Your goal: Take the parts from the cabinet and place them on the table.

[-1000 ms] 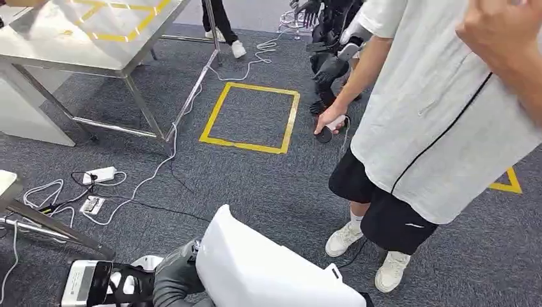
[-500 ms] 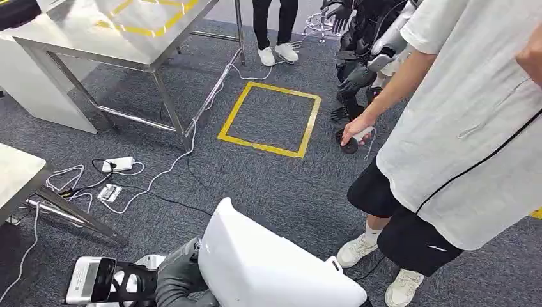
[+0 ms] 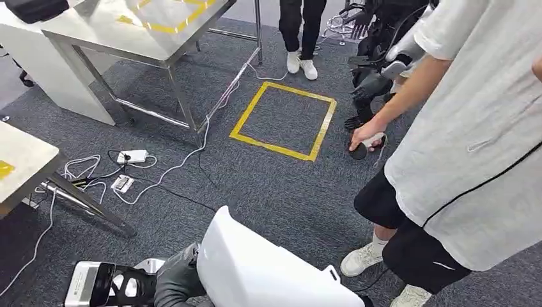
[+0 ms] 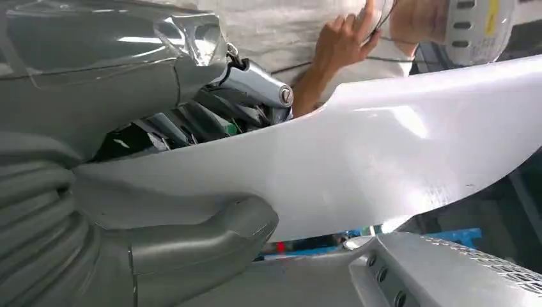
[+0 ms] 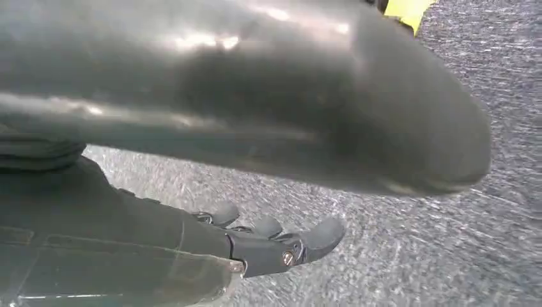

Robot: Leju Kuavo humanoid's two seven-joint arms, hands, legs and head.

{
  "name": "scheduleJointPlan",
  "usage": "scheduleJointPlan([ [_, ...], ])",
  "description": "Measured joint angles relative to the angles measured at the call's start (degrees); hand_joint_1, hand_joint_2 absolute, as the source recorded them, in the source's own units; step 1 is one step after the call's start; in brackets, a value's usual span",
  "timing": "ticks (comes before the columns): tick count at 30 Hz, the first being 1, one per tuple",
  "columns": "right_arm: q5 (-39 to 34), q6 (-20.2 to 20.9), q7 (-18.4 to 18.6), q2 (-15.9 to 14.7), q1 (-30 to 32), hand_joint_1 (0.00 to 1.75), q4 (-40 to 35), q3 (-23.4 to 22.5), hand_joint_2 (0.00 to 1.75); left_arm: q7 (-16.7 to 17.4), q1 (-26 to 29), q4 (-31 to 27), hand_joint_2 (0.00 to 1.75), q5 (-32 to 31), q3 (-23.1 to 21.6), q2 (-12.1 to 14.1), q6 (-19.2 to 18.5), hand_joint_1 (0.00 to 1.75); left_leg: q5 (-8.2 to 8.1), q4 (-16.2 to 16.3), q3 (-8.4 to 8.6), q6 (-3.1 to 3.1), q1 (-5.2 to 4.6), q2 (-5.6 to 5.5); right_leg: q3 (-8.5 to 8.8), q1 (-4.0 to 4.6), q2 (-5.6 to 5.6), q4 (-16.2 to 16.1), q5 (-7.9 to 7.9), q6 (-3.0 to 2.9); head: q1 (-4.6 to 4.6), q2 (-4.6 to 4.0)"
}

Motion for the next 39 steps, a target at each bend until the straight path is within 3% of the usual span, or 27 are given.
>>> scheduleJointPlan([
  [1,0.0,0.0,0.0,0.1,0.0,0.0,0.0,0.0,0.0,0.0,0.0,0.0,1.75,0.0,0.0,0.0,0.0,1.75,-0.77,-1.6,0.7,0.46,-0.73,2.35,0.17,0.23,-0.3,0.0,-0.19,0.22,0.09,0.0],
  [5,0.1,0.0,-0.1,0.1,-0.2,0.0,0.0,0.0,0.0,-0.1,0.0,0.0,1.75,0.0,0.1,0.1,0.0,1.75,-0.42,-2.7,0.79,1.05,-1.04,-0.48,0.93,0.48,-2.96,-0.7,-0.56,1.17,0.0,0.0],
  [6,0.2,0.0,-0.2,0.0,-0.2,0.0,0.0,0.0,0.0,-0.1,0.1,-0.2,1.75,0.0,0.1,0.0,0.0,1.75,0.53,-4.1,2.12,1.03,-0.14,-1.28,0.76,0.2,-1.97,-0.2,-1.04,1.38,0.0,0.0],
  [7,0.3,0.0,-0.2,0.0,-0.2,0.0,0.0,0.0,0.0,-0.2,-0.1,-0.2,1.75,0.0,0.1,0.1,0.0,1.75,0.65,-4.6,2.3,1.23,-0.13,-1.84,0.21,0.13,0.34,1.4,-1.8,1.31,0.31,0.0],
  [8,0.5,0.0,-0.2,-0.1,-0.2,0.0,0.0,0.0,0.0,-0.2,-0.3,-0.2,1.75,0.0,0.1,-0.1,0.1,1.75,0.89,-4.6,2.34,1.52,-0.11,-2.66,-2.1,-0.09,2.81,6.1,-3.82,0.96,0.35,0.0],
  [10,0.5,0.1,-0.2,-0.3,0.0,0.0,0.1,0.0,0.0,-0.2,0.0,-0.1,1.75,-0.1,0.0,-0.1,0.2,1.75,0.86,-4.6,2.31,1.52,-0.1,-4.39,-7.02,-0.45,3.97,15.2,-6.89,0.92,0.37,0.0],
  [11,0.6,0.2,-0.1,-0.4,0.2,0.0,0.2,0.1,0.0,-0.2,0.0,-0.1,1.75,-0.1,0.0,-0.1,0.2,1.75,0.85,-4.5,2.28,1.5,-0.1,-5.31,-8.6,-0.56,4.0,17.6,-7.2,1.33,0.41,0.0],
  [12,0.6,0.2,0.0,-0.5,0.2,0.0,0.2,0.1,0.0,-0.2,0.1,-0.1,1.75,-0.1,-0.1,-0.1,0.2,1.75,0.81,-4.5,2.33,1.43,-0.09,-6.17,-8.74,-0.71,4.01,17.1,-6.44,1.94,0.39,0.0],
  [13,0.6,0.3,0.1,-0.6,0.2,0.0,0.2,0.1,0.0,-0.1,0.1,-0.1,1.75,0.0,-0.2,-0.1,0.1,1.75,0.72,-4.4,2.41,1.29,-0.03,-7.07,-7.33,-0.97,4.09,13.3,-4.41,2.85,0.39,0.0],
  [14,0.6,0.3,0.1,-0.6,0.1,0.0,0.2,0.1,0.0,0.0,0.1,-0.1,1.75,0.0,-0.2,-0.1,0.0,1.75,0.56,-4.1,2.47,1.04,0.06,-7.85,-4.89,-1.24,4.39,7.7,-1.87,3.71,0.39,0.0],
  [15,0.7,0.3,0.1,-0.7,0.0,0.0,0.2,0.1,0.0,0.0,0.1,-0.1,1.75,0.1,-0.2,-0.1,-0.2,1.75,0.29,-3.7,2.44,0.66,0.16,-8.49,-2.3,-1.55,5.58,2.1,0.35,4.3,0.39,0.0],
  [16,0.7,0.3,0.1,-0.7,0.0,0.0,0.2,0.1,0.0,0.1,0.1,-0.1,1.75,0.3,-0.2,-0.1,-0.2,1.75,0.01,-3.4,2.37,0.22,0.13,-9.04,-1.45,-1.49,7.04,0.3,0.8,3.78,0.37,0.0],
  [18,0.7,0.3,0.1,-0.7,-0.2,0.0,0.3,0.1,0.0,0.2,0.1,0.0,1.75,0.4,-0.2,-0.2,-0.3,1.75,-0.31,-3.0,1.92,-0.39,-0.09,-9.78,-0.91,-1.07,6.34,-0.2,1.06,2.42,0.39,0.0],
  [20,0.7,0.3,0.2,-0.7,-0.4,0.0,0.3,0.1,0.0,0.2,0.2,0.0,1.75,0.4,-0.2,-0.1,-0.3,1.75,-0.2,-3.1,1.64,-0.81,0.18,-10.42,-0.93,-0.86,5.66,-0.1,1.18,1.64,0.37,0.0],
  [21,0.8,0.4,0.2,-0.4,-0.4,0.0,0.3,0.1,0.0,0.2,0.2,0.0,1.75,0.5,-0.2,0.0,-0.3,1.75,-0.55,-2.6,1.59,-1.02,0.4,-10.22,-0.79,-1.65,5.07,-0.5,1.42,1.22,0.35,0.0],
  [23,0.8,0.5,0.2,-0.6,-0.4,0.0,0.3,0.1,0.0,0.6,-0.1,0.0,1.75,0.9,-0.2,0.0,-0.7,1.75,-3.76,2.5,-0.8,-1.68,0.3,-5.27,-0.55,-1.29,4.27,-0.5,1.08,0.63,-0.26,0.0],
  [24,1.0,0.5,0.3,-0.6,-0.3,0.0,0.3,0.1,0.0,0.8,0.0,0.1,1.75,1.3,-0.3,0.0,-0.8,1.75,-6.1,7.5,-3.33,-1.95,0.54,-3.99,-0.48,-1.05,3.7,-0.5,0.94,0.43,-0.17,0.0],
  [26,1.0,0.7,0.4,-0.7,-0.1,0.0,0.4,0.1,0.0,1.2,0.0,0.3,1.75,1.9,-0.5,0.1,-1.2,1.75,-8.79,15.8,-7.95,-2.27,0.85,-3.39,-0.45,-0.74,2.31,-0.4,0.72,0.2,-0.22,0.0],
  [27,1.1,0.7,0.4,-0.7,-0.1,0.0,0.4,0.1,0.0,1.3,0.0,0.5,1.75,2.1,-0.6,0.1,-1.4,1.75,-7.89,16.1,-8.44,-2.32,0.93,-3.26,-0.36,-0.74,1.64,-0.4,0.62,0.1,-0.2,0.0],
  [28,1.1,0.7,0.4,-0.8,-0.2,0.0,0.4,0.1,0.0,1.3,0.0,0.7,1.75,2.4,-0.7,0.2,-1.4,1.75,-5.92,13.5,-7.37,-2.27,0.94,-3.07,-0.2,-0.72,1.08,-0.4,0.47,0.04,-0.22,0.0],
  [30,1.1,0.7,0.4,-0.7,-0.2,0.0,0.4,0.1,0.0,1.4,-0.1,0.9,1.75,2.6,-0.9,0.2,-1.5,1.75,-0.59,2.8,-1.89,-1.75,0.85,-1.51,0.51,-0.71,0.02,-0.5,-0.03,0.36,-0.22,0.0],
  [31,1.2,0.7,0.4,-0.7,-0.2,0.0,0.4,0.1,0.0,1.5,-0.2,0.9,1.75,2.7,-0.9,0.2,-1.5,1.75,0.49,-2.0,0.66,-1.2,0.38,1.8,0.9,-0.59,-0.43,-0.5,-0.27,0.53,-0.22,0.0],
  [32,1.2,0.7,0.4,-0.7,-0.2,0.0,0.4,0.1,0.0,1.5,-0.3,0.9,1.75,2.8,-1.0,0.2,-1.5,1.75,0.14,-2.2,0.73,-1.14,-0.01,2.01,0.97,0.08,-1.0,-0.5,-0.53,0.98,-0.07,0.0],
  [35,1.3,0.7,0.5,-0.7,-0.2,0.0,0.4,0.1,0.0,1.5,-0.5,1.0,1.75,2.9,-1.0,0.4,-1.5,1.75,-0.06,-2.4,0.4,-0.5,-0.41,-0.22,1.56,-0.3,-2.82,-0.9,-0.87,1.69,-0.15,0.0],
  [36,1.3,0.7,0.5,-0.7,-0.3,0.0,0.4,0.1,0.0,1.5,-0.5,1.0,1.75,2.9,-1.0,0.4,-1.6,1.75,0.49,-3.3,1.39,-0.04,-0.21,-1.26,1.98,0.04,-3.58,-1.2,-1.14,2.11,-0.13,0.0],
  [38,1.4,0.9,0.5,-0.8,-0.4,0.0,0.4,0.1,0.0,1.4,-0.9,1.1,1.75,3.1,-1.1,0.4,-1.6,1.75,1.1,-4.3,2.04,0.5,0.42,-2.41,0.03,-0.61,1.71,3.3,-3.24,1.77,0.11,0.0],
  [39,1.5,0.9,0.5,-0.8,-0.3,0.0,0.4,0.1,0.0,1.4,-1.0,1.3,1.75,3.2,-1.1,0.3,-1.5,1.75,1.08,-4.3,2.03,0.55,0.42,-3.32,-2.47,-0.62,3.21,8.1,-5.05,1.46,0.35,0.0],
])
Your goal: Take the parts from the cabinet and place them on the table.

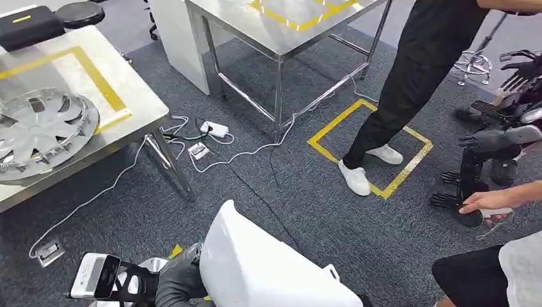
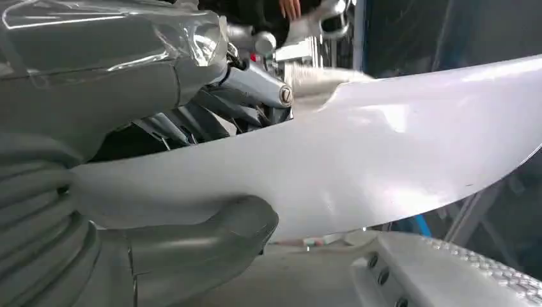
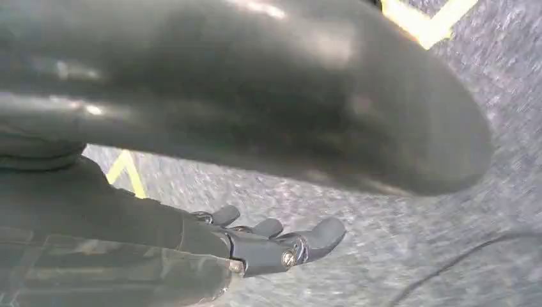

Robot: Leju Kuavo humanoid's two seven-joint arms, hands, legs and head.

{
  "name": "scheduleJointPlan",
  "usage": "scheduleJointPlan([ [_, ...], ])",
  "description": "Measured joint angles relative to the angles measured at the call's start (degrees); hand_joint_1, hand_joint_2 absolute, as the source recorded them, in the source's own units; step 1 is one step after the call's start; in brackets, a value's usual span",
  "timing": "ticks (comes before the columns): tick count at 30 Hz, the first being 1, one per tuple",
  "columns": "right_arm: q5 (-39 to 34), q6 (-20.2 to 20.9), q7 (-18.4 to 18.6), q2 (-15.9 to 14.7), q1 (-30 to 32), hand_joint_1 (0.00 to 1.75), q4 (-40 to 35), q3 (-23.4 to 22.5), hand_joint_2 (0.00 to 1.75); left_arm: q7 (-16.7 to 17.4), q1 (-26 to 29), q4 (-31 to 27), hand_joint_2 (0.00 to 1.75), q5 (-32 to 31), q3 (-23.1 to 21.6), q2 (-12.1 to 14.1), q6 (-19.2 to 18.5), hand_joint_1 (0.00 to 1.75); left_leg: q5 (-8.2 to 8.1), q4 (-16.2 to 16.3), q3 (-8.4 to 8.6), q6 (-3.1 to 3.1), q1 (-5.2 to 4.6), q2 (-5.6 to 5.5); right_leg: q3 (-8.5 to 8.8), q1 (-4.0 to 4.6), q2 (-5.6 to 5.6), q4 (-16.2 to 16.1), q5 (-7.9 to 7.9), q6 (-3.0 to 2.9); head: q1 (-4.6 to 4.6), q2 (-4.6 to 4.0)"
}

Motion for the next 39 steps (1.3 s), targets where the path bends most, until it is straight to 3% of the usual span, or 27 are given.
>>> scheduleJointPlan([
  [2,0.0,0.0,0.0,-0.2,0.2,0.0,0.1,0.0,0.0,0.0,0.0,0.2,1.75,0.0,-0.2,0.1,0.0,1.75,-0.06,0.1,-0.05,0.06,-0.06,-1.91,-5.16,-0.05,0.68,8.8,-2.44,0.1,-0.02,0.0],
  [3,0.0,0.0,0.2,-0.3,0.5,0.0,0.1,0.0,0.0,0.0,0.0,0.3,1.75,0.0,-0.3,0.1,0.1,1.75,-0.08,0.1,-0.03,0.04,-0.06,-2.8,-6.1,-0.07,0.74,9.6,-2.1,0.51,0.04,0.0],
  [4,0.0,0.0,0.2,-0.3,0.5,0.0,0.1,0.0,0.0,-0.1,0.0,0.4,1.75,0.0,-0.4,0.1,0.1,1.75,-0.12,0.1,0.04,-0.01,-0.05,-3.66,-5.77,-0.15,0.79,7.7,-0.72,1.12,0.0,0.0],
  [6,0.0,0.0,0.1,-0.5,0.3,0.0,0.2,0.0,0.0,-0.2,0.0,0.5,1.75,0.0,-0.6,0.1,0.4,1.75,-0.33,0.4,0.15,-0.33,0.02,-5.25,-1.77,-0.47,1.57,-2.5,4.25,2.48,0.02,0.0],
  [7,0.0,0.1,0.1,-0.5,0.3,0.0,0.2,0.0,0.0,-0.4,0.0,0.5,1.75,0.1,-0.7,0.1,0.6,1.75,-0.52,0.7,0.06,-0.61,0.04,-5.94,0.62,-0.82,3.73,-8.3,6.45,2.76,0.04,0.0],
  [8,0.0,0.1,0.1,-0.6,0.2,0.0,0.2,0.0,0.0,-0.5,0.0,0.5,1.75,0.1,-0.8,0.1,0.7,1.75,-0.68,0.8,0.03,-0.89,-0.2,-6.36,0.51,-0.55,4.86,-7.9,6.59,1.98,0.02,0.0],
  [9,0.0,0.2,0.1,-0.6,0.1,0.0,0.2,0.0,0.0,-0.6,-0.1,0.5,1.75,0.1,-0.9,0.2,0.8,1.75,-0.9,1.1,-0.23,-1.22,-0.36,-7.07,1.05,-0.5,4.55,-8.5,6.89,1.04,-0.09,0.0],
  [11,0.2,0.2,0.1,-0.7,0.0,0.0,0.2,0.0,0.0,-0.9,-0.1,0.5,1.75,0.2,-0.9,0.3,1.1,1.75,-0.76,1.0,-0.6,-1.55,-0.13,-7.84,1.11,-0.08,3.75,-8.4,6.88,0.33,-0.11,0.0],
  [12,0.2,0.3,0.2,-0.6,-0.2,0.0,0.2,0.1,0.0,-0.9,-0.1,0.5,1.75,0.2,-0.9,0.4,1.2,1.75,-0.85,1.1,-0.73,-1.83,-0.09,-8.29,1.23,-0.58,3.11,-8.6,7.08,-0.12,-0.04,0.0],
  [14,0.2,0.3,0.2,-0.6,-0.3,0.0,0.2,0.1,0.0,-1.1,-0.2,0.5,1.75,0.2,-0.9,0.5,1.2,1.75,-2.98,4.2,-1.86,-2.48,-0.36,-2.34,1.46,-0.61,2.16,-8.8,6.96,-0.79,-0.61,0.0],
  [15,0.2,0.3,0.2,-0.6,-0.2,0.0,0.2,0.1,0.0,-1.2,-0.2,0.5,1.75,0.2,-0.9,0.5,1.2,1.75,-5.46,8.5,-3.95,-2.76,-0.1,-0.77,1.59,-0.44,1.5,-8.8,6.81,-1.06,-0.61,0.0],
  [17,0.1,0.3,0.3,-0.7,0.2,0.0,0.2,0.1,0.0,-1.2,-0.1,0.6,1.75,0.2,-0.9,0.5,1.2,1.75,-9.48,18.4,-9.03,-3.1,0.29,-0.11,1.71,-0.22,-0.06,-8.8,6.55,-1.35,-0.61,0.0],
  [18,0.0,0.3,0.3,-0.7,0.3,0.0,0.3,0.1,0.0,-1.2,0.0,0.6,1.75,0.2,-0.9,0.6,1.1,1.75,-9.68,20.9,-10.54,-3.22,0.41,-0.01,1.76,-0.14,-0.8,-8.8,6.47,-1.41,-0.61,0.0],
  [19,0.0,0.3,0.3,-0.7,0.3,0.0,0.3,0.1,0.0,-1.2,0.0,0.7,1.75,0.2,-0.9,0.6,1.1,1.75,-8.76,20.4,-10.49,-3.24,0.48,0.06,1.84,-0.13,-1.39,-8.8,6.4,-1.46,-0.61,0.0],
  [21,0.0,0.3,0.3,-0.6,0.1,0.0,0.3,0.1,0.0,-1.2,0.0,0.7,1.75,0.2,-0.9,0.6,1.1,1.75,-3.54,11.1,-5.87,-2.94,0.46,0.84,2.36,-0.12,-2.71,-8.8,5.97,-1.28,-0.61,0.0],
  [22,0.0,0.3,0.3,-0.6,0.1,0.0,0.3,0.1,0.0,-1.2,0.0,0.7,1.75,0.2,-0.9,0.7,1.1,1.75,-1.59,6.3,-3.26,-2.56,0.34,2.19,2.66,-0.07,-3.18,-8.8,5.79,-1.15,-0.63,0.0],
  [23,-0.1,0.2,0.3,-0.6,0.1,0.0,0.3,0.1,0.0,-1.2,-0.1,0.6,1.75,0.2,-0.9,0.7,1.0,1.75,-1.0,1.9,-0.93,-1.83,-0.33,6.09,3.04,0.29,-3.63,-8.7,5.49,-0.82,-0.61,0.0],
  [27,-0.4,-0.3,0.2,-0.5,0.0,0.0,0.3,0.1,0.0,-1.3,-0.1,0.7,1.75,0.2,-0.8,0.6,0.6,1.75,-0.96,1.7,-1.31,-0.95,-0.77,2.91,3.7,0.59,-6.12,-9.1,5.06,0.25,-0.57,0.0],
  [28,-0.5,-0.4,0.1,-0.5,-0.1,0.0,0.2,0.1,0.0,-1.4,-0.1,0.6,1.75,0.2,-0.8,0.5,0.5,1.75,-0.36,0.8,-0.35,-0.36,0.01,2.05,3.59,0.57,-6.03,-9.1,4.64,0.61,-0.57,0.0],
  [29,-0.5,-0.5,0.0,-0.6,-0.2,0.0,0.2,0.1,0.0,-1.4,-0.3,0.6,1.75,0.3,-0.8,0.5,0.5,1.75,-0.2,0.4,-0.11,-0.1,0.06,1.47,3.14,0.35,-2.62,-7.2,3.61,0.52,-0.28,0.0],
  [30,-0.4,-0.6,0.0,-0.5,-0.2,0.0,0.2,0.1,0.0,-1.5,-0.5,0.6,1.75,0.3,-0.8,0.3,0.5,1.75,-0.1,0.5,-0.15,0.12,0.04,0.87,1.33,0.22,-0.67,-3.4,2.0,0.19,-0.28,0.0],
  [32,-0.3,-0.8,0.0,-0.6,-0.1,0.0,0.3,0.2,0.0,-1.7,-0.4,0.7,1.75,0.3,-0.9,0.1,0.7,1.75,-0.15,0.5,-0.26,0.2,-0.02,-0.88,-4.04,0.02,0.62,6.7,-1.62,-0.14,-0.13,0.0],
  [33,-0.2,-0.8,0.2,-0.6,0.0,0.0,0.3,0.2,0.0,-1.9,-0.3,0.7,1.75,0.3,-0.9,0.1,0.7,1.75,-0.15,0.5,-0.25,0.2,-0.05,-1.85,-5.94,0.02,0.71,9.8,-2.19,0.13,-0.11,0.0],
  [35,-0.1,-0.8,0.2,-0.6,0.1,0.0,0.3,0.4,0.0,-2.0,-0.3,0.9,1.75,0.3,-0.9,0.1,0.9,1.75,-0.16,0.6,-0.12,0.17,-0.04,-3.55,-5.25,-0.01,0.81,6.6,0.23,1.24,-0.11,0.0],
  [37,0.0,-0.9,0.2,-0.7,-0.1,0.0,0.3,0.5,0.0,-2.1,-0.3,0.9,1.75,0.3,-0.8,0.1,0.9,1.75,-0.24,0.6,0.13,0.03,-0.04,-5.1,-0.47,-0.17,2.01,-4.7,5.28,2.23,-0.11,0.0],
  [38,0.0,-0.9,0.2,-0.7,-0.2,0.0,0.3,0.5,0.0,-2.1,-0.2,0.9,1.75,0.3,-0.8,0.1,0.9,1.75,-0.29,0.6,0.06,-0.09,0.02,-5.72,1.21,-0.31,4.32,-9.2,6.92,1.98,-0.09,0.0],
  [39,0.0,-0.9,0.2,-0.8,-0.2,0.0,0.3,0.5,0.0,-2.1,-0.3,0.9,1.75,0.3,-0.8,0.1,1.0,1.75,-0.42,0.8,-0.1,-0.51,-0.4,-6.35,1.46,0.22,4.68,-9.2,7.15,1.16,-0.11,0.0],
])
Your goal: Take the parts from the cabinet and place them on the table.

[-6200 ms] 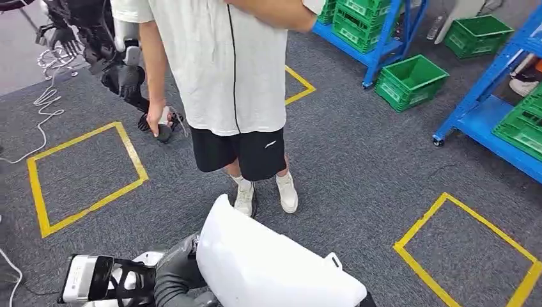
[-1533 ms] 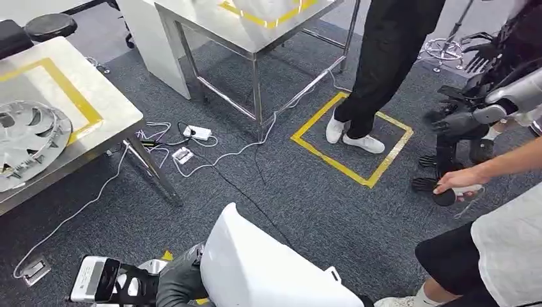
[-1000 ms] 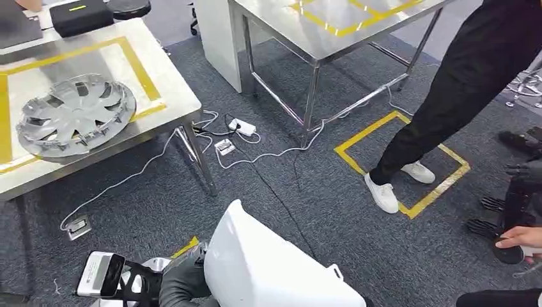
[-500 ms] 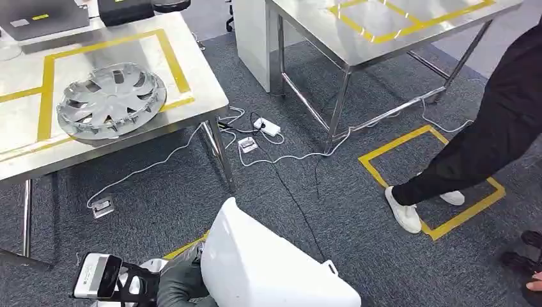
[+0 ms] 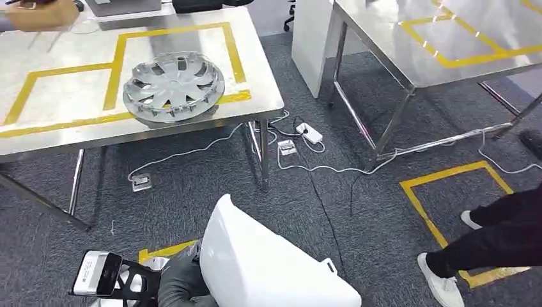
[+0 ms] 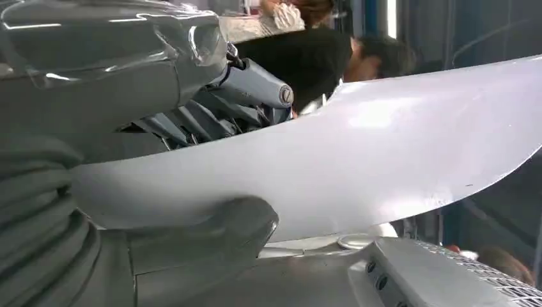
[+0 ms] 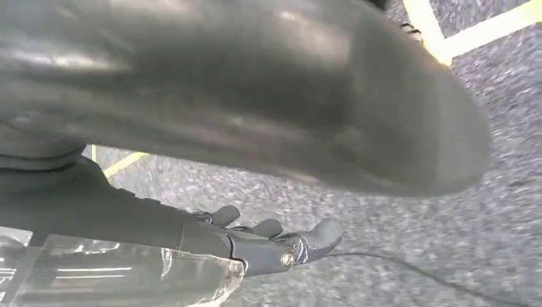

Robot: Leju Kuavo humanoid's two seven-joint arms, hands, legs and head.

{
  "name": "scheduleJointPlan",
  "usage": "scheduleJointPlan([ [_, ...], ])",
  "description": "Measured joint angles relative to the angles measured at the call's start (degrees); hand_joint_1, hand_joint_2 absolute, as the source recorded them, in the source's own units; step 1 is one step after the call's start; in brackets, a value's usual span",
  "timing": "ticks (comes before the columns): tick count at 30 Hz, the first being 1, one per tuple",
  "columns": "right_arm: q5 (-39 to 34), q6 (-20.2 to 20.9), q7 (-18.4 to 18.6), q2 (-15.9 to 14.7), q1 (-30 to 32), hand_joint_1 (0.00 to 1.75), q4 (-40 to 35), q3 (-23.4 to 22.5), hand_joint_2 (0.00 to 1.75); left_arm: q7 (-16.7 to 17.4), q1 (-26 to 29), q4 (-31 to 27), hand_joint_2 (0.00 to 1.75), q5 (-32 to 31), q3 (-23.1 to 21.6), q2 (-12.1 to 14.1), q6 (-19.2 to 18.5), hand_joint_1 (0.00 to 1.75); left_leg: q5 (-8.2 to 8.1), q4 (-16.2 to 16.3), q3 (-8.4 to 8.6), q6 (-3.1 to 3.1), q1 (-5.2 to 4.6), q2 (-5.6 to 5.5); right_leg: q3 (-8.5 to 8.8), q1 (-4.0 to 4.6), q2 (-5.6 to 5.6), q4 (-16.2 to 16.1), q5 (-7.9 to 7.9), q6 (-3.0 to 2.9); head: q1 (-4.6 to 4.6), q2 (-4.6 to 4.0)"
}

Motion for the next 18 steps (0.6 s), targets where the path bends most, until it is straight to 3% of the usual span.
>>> scheduleJointPlan([
  [3,0.1,0.0,0.0,0.0,-0.3,0.0,0.0,0.2,0.0,-0.2,0.3,0.0,1.75,0.0,0.1,0.2,0.0,1.75,0.21,-0.2,-0.34,-0.86,0.32,-1.23,0.28,0.25,-1.45,0.1,0.1,-1.16,-0.04,0.0],
  [4,0.2,0.0,0.0,0.3,-0.4,0.0,0.0,0.3,0.0,-0.2,0.3,0.0,1.75,0.0,0.1,0.2,0.0,1.75,-0.01,0.1,-0.52,-1.12,0.13,-1.36,0.53,-0.59,-2.04,-0.4,0.35,-1.54,-0.04,0.0],
  [5,0.3,0.0,0.1,0.1,-0.5,0.0,-0.1,0.4,0.0,-0.4,0.4,0.0,1.75,0.0,0.2,0.3,0.0,1.75,-0.92,1.4,-1.01,-1.51,0.02,2.01,0.69,-0.55,-2.49,-0.6,0.4,-1.8,-0.13,0.0],
  [6,0.3,-0.1,0.1,0.2,-0.5,0.0,-0.1,0.4,0.0,-0.5,0.3,0.0,1.75,-0.1,0.2,0.3,0.0,1.75,-2.75,4.2,-2.34,-1.99,0.16,4.44,0.8,-0.55,-3.06,-0.6,0.08,-2.39,-0.66,0.0],
  [7,0.3,-0.1,0.2,0.2,-0.3,0.0,-0.1,0.4,0.0,-0.6,0.4,0.0,1.75,-0.1,0.2,0.4,0.0,1.75,-5.12,8.6,-4.56,-2.29,0.46,5.63,0.87,-0.4,-3.63,-0.6,-0.01,-2.75,-0.61,0.0],
  [8,0.3,-0.1,0.2,0.3,-0.1,0.0,-0.1,0.4,0.0,-0.7,0.5,0.0,1.75,-0.1,0.2,0.4,-0.1,1.75,-7.48,14.2,-7.52,-2.58,0.74,6.01,0.92,-0.29,-4.46,-0.5,-0.14,-2.94,-0.61,0.0],
  [9,0.3,-0.2,0.2,0.2,0.1,0.0,0.0,0.5,0.0,-0.7,0.6,0.0,1.75,-0.1,0.3,0.4,-0.3,1.75,-8.51,18.2,-9.73,-2.87,0.92,6.05,0.93,-0.25,-5.22,-0.5,-0.23,-3.07,-0.61,0.0],
  [10,0.3,-0.2,0.2,0.2,0.1,0.0,0.0,0.5,0.0,-0.8,0.8,0.1,1.75,-0.2,0.3,0.5,-0.3,1.75,-7.94,19.1,-10.48,-3.06,1.08,6.22,1.0,-0.24,-5.95,-0.5,-0.31,-3.11,-0.61,0.0],
  [11,0.4,-0.2,0.2,0.2,0.0,0.0,0.0,0.5,0.0,-0.9,0.9,0.1,1.75,-0.4,0.3,0.5,-0.3,1.75,-6.34,17.2,-9.69,-3.16,1.23,6.49,1.15,-0.25,-6.48,-0.5,-0.47,-2.97,-0.61,0.0],
  [12,0.5,-0.2,0.2,0.2,0.0,0.0,0.0,0.5,0.0,-0.9,1.0,0.1,1.75,-0.6,0.4,0.5,-0.3,1.75,-3.93,13.0,-7.55,-3.12,1.31,6.92,1.44,-0.25,-7.03,-0.5,-0.7,-2.81,-0.63,0.0],
  [13,0.6,-0.2,0.2,0.3,0.0,0.0,0.0,0.5,0.0,-0.9,1.1,0.0,1.75,-0.6,0.5,0.5,-0.3,1.75,-1.11,6.8,-4.21,-2.91,1.31,7.88,1.89,-0.25,-7.64,-0.5,-1.0,-2.57,-0.63,0.0],
  [14,0.7,-0.2,0.2,0.4,0.0,0.0,0.0,0.5,0.0,-1.0,1.1,0.0,1.75,-0.7,0.6,0.5,-0.4,1.75,0.51,2.3,-1.59,-2.54,1.19,9.85,2.28,-0.12,-8.09,-0.5,-1.24,-2.35,-0.63,0.0],
  [15,0.7,-0.3,0.2,0.4,0.0,0.0,0.0,0.5,0.0,-1.1,1.1,0.0,1.75,-0.8,0.8,0.5,-0.4,1.75,-0.09,0.8,-0.83,-2.09,0.47,11.97,2.49,0.57,-8.52,-0.4,-1.61,-1.91,-0.61,0.0],
  [18,0.9,-0.4,0.3,0.4,-0.1,0.0,-0.1,0.7,0.0,-1.2,1.5,0.0,1.75,-1.2,1.3,0.6,-0.5,1.75,-0.14,0.8,-1.29,-1.15,0.17,9.55,2.8,0.36,-10.25,-0.6,-1.97,-1.14,-0.42,0.0],
])
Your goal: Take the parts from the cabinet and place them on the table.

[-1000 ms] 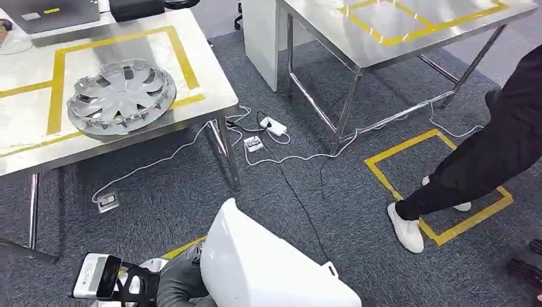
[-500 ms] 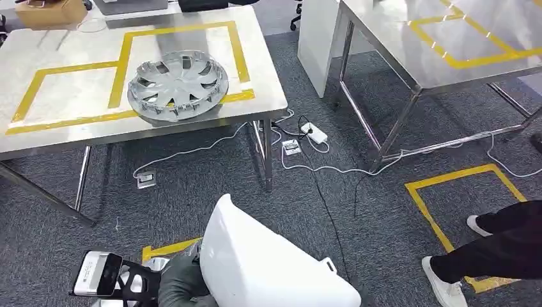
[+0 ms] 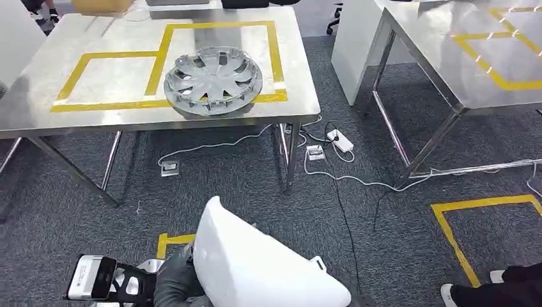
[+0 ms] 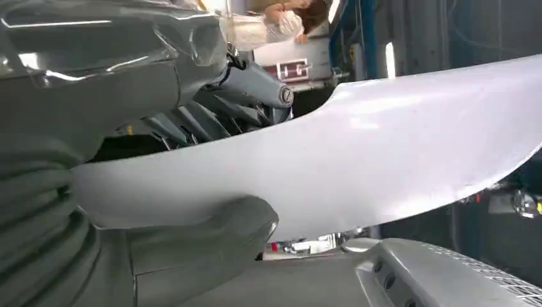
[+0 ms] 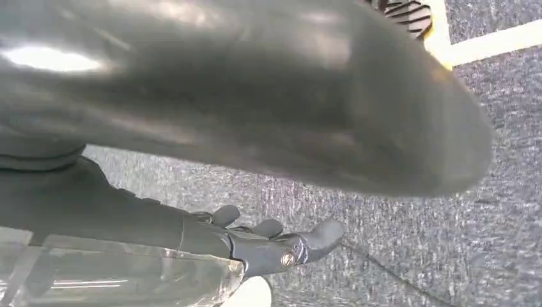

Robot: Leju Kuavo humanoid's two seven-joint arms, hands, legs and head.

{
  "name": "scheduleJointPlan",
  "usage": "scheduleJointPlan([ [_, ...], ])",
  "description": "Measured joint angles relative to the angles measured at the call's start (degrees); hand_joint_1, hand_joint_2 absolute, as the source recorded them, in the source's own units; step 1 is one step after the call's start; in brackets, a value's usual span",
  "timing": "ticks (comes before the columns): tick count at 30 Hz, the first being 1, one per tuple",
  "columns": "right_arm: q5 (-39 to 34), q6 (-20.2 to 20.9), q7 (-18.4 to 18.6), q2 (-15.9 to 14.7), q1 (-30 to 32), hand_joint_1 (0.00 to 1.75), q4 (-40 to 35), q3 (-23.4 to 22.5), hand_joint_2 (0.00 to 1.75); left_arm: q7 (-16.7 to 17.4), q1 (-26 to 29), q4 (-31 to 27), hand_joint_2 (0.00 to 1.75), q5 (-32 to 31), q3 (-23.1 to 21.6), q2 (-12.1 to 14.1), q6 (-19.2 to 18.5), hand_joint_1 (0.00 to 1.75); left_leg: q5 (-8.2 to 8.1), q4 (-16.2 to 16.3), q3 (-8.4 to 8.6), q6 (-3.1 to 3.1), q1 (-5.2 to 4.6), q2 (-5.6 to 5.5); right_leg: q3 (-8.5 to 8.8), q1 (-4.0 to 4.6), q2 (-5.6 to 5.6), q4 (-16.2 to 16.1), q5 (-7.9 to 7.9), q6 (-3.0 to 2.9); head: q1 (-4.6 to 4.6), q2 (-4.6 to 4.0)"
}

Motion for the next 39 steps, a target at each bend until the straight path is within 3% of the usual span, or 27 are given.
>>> scheduleJointPlan([
  [1,0.0,0.0,0.0,0.0,-0.1,0.0,-0.1,0.0,0.0,0.0,0.1,-0.1,1.75,0.0,0.1,0.0,0.0,1.75,0.24,-0.5,0.31,0.42,0.04,-0.93,0.4,0.14,-0.78,-0.1,-0.22,0.41,-0.07,0.0],
  [3,0.1,-0.1,0.0,0.0,-0.3,0.0,-0.2,0.1,0.0,-0.2,0.1,-0.4,1.75,0.0,0.3,0.0,-0.1,1.75,0.67,-1.3,0.97,1.05,0.71,-2.18,-1.03,-0.45,4.2,2.8,-1.88,0.49,0.13,0.0],
  [5,0.2,-0.1,0.0,-0.2,-0.3,0.0,-0.1,0.2,0.0,-0.3,0.2,-0.3,1.75,-0.3,0.3,-0.2,-0.1,1.75,0.79,-1.3,0.84,1.44,0.69,-3.47,-5.57,-0.55,5.67,11.7,-5.42,-0.24,0.28,0.0],
  [7,0.2,-0.1,0.2,-0.2,0.1,0.0,-0.1,0.2,0.0,-0.5,0.6,-0.3,1.75,-0.5,0.3,-0.2,-0.2,1.75,0.76,-1.2,0.84,1.45,0.68,-5.36,-9.68,-0.59,6.03,18.7,-6.85,0.04,0.28,0.0],
  [9,0.4,-0.2,0.3,-0.2,0.0,0.0,-0.2,0.2,0.0,-0.6,0.8,-0.3,1.75,-0.6,0.4,-0.2,-0.2,1.75,0.72,-1.2,0.98,1.39,0.7,-7.07,-8.74,-0.89,6.2,14.5,-3.97,1.28,0.28,0.0],
  [10,0.4,-0.2,0.3,-0.3,-0.1,0.0,-0.2,0.2,0.0,-0.6,0.8,-0.3,1.75,-0.6,0.4,-0.2,-0.2,1.75,0.65,-1.2,1.09,1.28,0.7,-7.92,-6.65,-1.08,6.66,9.2,-1.42,1.94,0.28,0.0],
  [11,0.5,-0.2,0.4,-0.3,-0.2,0.0,-0.2,0.3,0.0,-0.7,0.8,-0.4,1.75,-0.6,0.5,-0.2,-0.2,1.75,0.58,-1.1,1.16,1.16,0.7,-8.58,-4.48,-1.25,8.1,3.9,0.74,2.3,0.28,0.0],
  [12,0.5,-0.2,0.5,-0.3,-0.2,0.0,-0.2,0.3,0.0,-0.7,0.8,-0.4,1.75,-0.6,0.5,-0.2,-0.2,1.75,0.48,-1.0,0.96,0.88,0.48,-9.23,-3.45,-1.3,10.67,0.6,1.9,2.2,0.33,0.0],
  [13,0.5,-0.2,0.5,-0.3,-0.2,0.0,-0.2,0.3,0.0,-0.8,0.9,-0.4,1.75,-0.7,0.5,-0.2,-0.2,1.75,0.3,-0.7,0.87,0.49,0.32,-10.03,-3.23,-1.21,10.34,0.6,2.33,1.33,0.24,0.0],
  [16,0.6,0.0,0.8,-0.2,-0.4,0.0,-0.2,0.5,0.0,-0.9,1.0,-0.4,1.75,-0.7,0.6,-0.1,-0.2,1.75,0.47,-0.9,0.41,-0.36,0.66,-11.48,-2.83,-0.82,8.85,0.7,2.39,0.72,0.26,0.0],
  [17,0.7,0.2,0.8,0.0,-0.6,0.0,-0.4,0.6,0.0,-0.9,1.0,-0.4,1.75,-0.6,0.7,-0.1,-0.1,1.75,-0.04,-0.2,0.29,-0.62,0.77,-9.82,-2.61,-1.5,8.28,0.3,2.59,0.39,0.24,0.0],
  [18,0.7,0.2,0.8,-0.2,-0.6,0.0,-0.4,0.6,0.0,-0.9,0.8,-0.5,1.75,-0.5,0.7,-0.1,0.0,1.75,-1.31,1.6,-0.48,-1.02,0.41,-6.17,-2.43,-1.38,7.85,0.3,2.43,-0.11,-0.05,0.0],
  [19,0.6,0.2,0.8,-0.2,-0.6,0.0,-0.4,0.6,0.0,-0.9,0.7,-0.5,1.75,-0.4,0.7,-0.1,0.0,1.75,-3.38,5.2,-2.16,-1.29,0.54,-4.36,-2.25,-1.21,7.23,0.3,2.19,-0.68,-0.18,0.0],
  [21,0.4,0.1,0.8,-0.2,-0.2,0.0,-0.4,0.6,0.0,-0.7,0.7,-0.5,1.75,0.0,0.6,-0.1,0.0,1.75,-7.81,15.4,-7.37,-1.64,0.88,-3.26,-2.09,-0.88,5.77,0.3,1.91,-1.09,-0.15,0.0],
  [22,0.3,0.0,0.8,-0.3,-0.1,0.0,-0.4,0.6,0.0,-0.7,0.8,-0.4,1.75,0.0,0.6,-0.1,0.0,1.75,-8.46,18.6,-9.21,-1.81,0.95,-3.19,-2.07,-0.84,5.01,0.3,1.8,-1.1,-0.15,0.0],
  [23,0.1,-0.1,0.8,-0.3,0.0,0.0,-0.4,0.6,0.0,-0.6,0.8,-0.4,1.75,0.2,0.6,0.0,-0.1,1.75,-7.68,18.7,-9.4,-1.86,1.04,-3.17,-1.95,-0.84,4.32,0.3,1.72,-1.15,-0.15,0.0],
  [25,-0.2,-0.2,0.8,-0.4,0.1,0.0,-0.4,0.6,0.0,-0.7,0.8,-0.4,1.75,0.5,0.6,0.0,-0.5,1.75,-3.12,10.9,-5.46,-1.69,1.12,-2.61,-1.45,-0.86,3.21,0.3,1.32,-0.96,-0.18,0.0],
  [26,-0.3,-0.2,0.7,-0.4,0.1,0.0,-0.4,0.6,0.0,-0.7,0.8,-0.4,1.75,0.6,0.6,0.0,-0.5,1.75,-0.74,5.5,-2.43,-1.45,1.1,-1.61,-1.07,-0.86,2.73,0.3,1.08,-0.81,-0.18,0.0],
  [27,-0.6,-0.4,0.6,-0.4,0.2,0.0,-0.4,0.6,0.0,-0.7,0.7,-0.4,1.75,0.7,0.6,0.0,-0.6,1.75,0.45,1.2,0.05,-1.03,0.98,1.05,-0.68,-0.64,2.37,0.3,0.79,-0.51,-0.18,0.0],
  [28,-0.9,-0.8,0.5,-0.5,0.3,0.0,-0.4,0.6,0.0,-0.7,0.6,-0.3,1.75,0.8,0.5,-0.1,-0.7,1.75,-0.2,0.3,0.47,-0.75,0.32,1.56,-0.65,0.24,1.88,0.5,0.48,-0.08,-0.13,0.0],
  [32,-1.4,-1.1,0.5,-0.8,0.6,0.0,-0.4,0.4,0.0,-0.7,0.5,-0.2,1.75,1.0,0.5,-0.2,-0.9,1.75,0.23,-0.3,0.2,0.69,0.24,-1.26,-0.16,0.1,-0.43,0.1,0.14,0.94,0.0,0.0],
  [33,-1.4,-1.1,0.5,-0.9,0.6,0.0,-0.4,0.4,0.0,-0.7,0.5,-0.2,1.75,1.1,0.5,-0.4,-1.0,1.75,0.49,-0.7,0.51,1.15,0.64,-1.93,-0.73,-0.31,1.72,1.1,-0.62,1.02,0.09,0.0],
  [34,-1.6,-1.1,0.4,-0.9,0.7,0.0,-0.4,0.4,0.0,-0.9,0.1,-0.1,1.75,1.4,0.4,-0.6,-1.2,1.75,0.67,-0.8,0.49,1.61,0.72,-2.36,-2.35,-0.51,4.32,4.4,-2.33,0.61,0.26,0.0],
  [35,-1.7,-1.1,0.3,-0.9,0.8,0.0,-0.4,0.3,0.0,-0.9,-0.2,0.0,1.75,1.7,0.3,-0.9,-1.4,1.75,0.68,-0.8,0.39,1.72,0.72,-3.06,-4.82,-0.59,5.67,9.4,-4.37,0.28,0.55,0.0],
  [37,-2.0,-1.1,0.2,-1.0,1.3,0.0,-0.4,0.1,0.0,-0.9,-0.2,0.2,1.75,1.9,0.3,-1.0,-1.6,1.75,0.67,-0.7,0.33,1.73,0.67,-4.57,-9.57,-0.6,6.27,18.5,-7.27,0.23,0.59,0.0],
  [38,-2.1,-1.1,0.2,-1.1,1.6,0.0,-0.3,0.1,0.0,-0.9,-0.2,0.4,1.75,2.0,0.2,-1.1,-1.6,1.75,0.67,-0.7,0.35,1.73,0.66,-5.44,-10.81,-0.59,6.36,20.2,-7.24,0.66,0.59,0.0],
  [39,-2.1,-1.1,0.2,-1.1,1.7,0.0,-0.3,0.1,0.0,-0.9,-0.2,0.5,1.75,2.0,0.2,-1.1,-1.6,1.75,0.67,-0.7,0.43,1.72,0.66,-6.28,-10.43,-0.61,6.39,18.4,-5.97,1.24,0.59,0.0],
])
